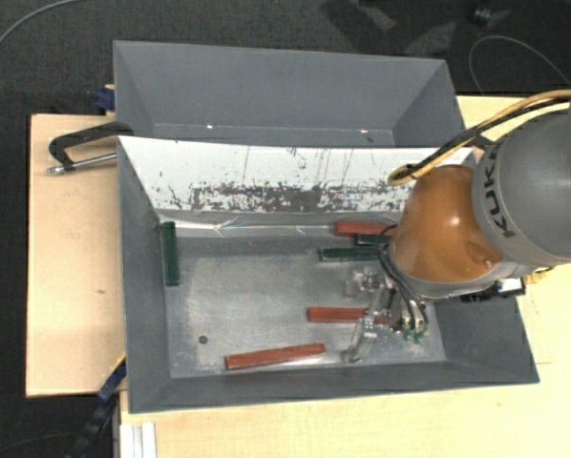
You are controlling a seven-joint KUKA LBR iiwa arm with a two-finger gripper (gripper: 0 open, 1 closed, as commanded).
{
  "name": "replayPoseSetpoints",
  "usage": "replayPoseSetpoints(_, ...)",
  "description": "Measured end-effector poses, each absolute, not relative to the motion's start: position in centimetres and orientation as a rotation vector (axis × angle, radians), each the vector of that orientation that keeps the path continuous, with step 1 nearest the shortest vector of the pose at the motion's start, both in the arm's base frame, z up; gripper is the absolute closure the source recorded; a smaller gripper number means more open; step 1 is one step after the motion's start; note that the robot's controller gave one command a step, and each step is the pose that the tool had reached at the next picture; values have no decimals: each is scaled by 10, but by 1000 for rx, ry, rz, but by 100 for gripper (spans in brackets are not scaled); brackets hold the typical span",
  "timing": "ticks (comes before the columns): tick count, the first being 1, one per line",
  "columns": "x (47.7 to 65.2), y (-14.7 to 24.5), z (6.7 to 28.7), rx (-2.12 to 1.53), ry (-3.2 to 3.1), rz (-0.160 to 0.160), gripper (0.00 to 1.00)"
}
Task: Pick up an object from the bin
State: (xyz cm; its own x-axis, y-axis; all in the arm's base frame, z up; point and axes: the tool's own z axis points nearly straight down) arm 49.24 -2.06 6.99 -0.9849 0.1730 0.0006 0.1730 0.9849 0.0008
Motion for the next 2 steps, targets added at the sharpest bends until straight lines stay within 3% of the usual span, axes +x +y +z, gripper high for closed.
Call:
replayPoseSetpoints(1, 492, -21, 70, -272, -3129, -1, 100)
replayPoseSetpoints(2, 495, -20, 202, -272, -3143, -3, 100)
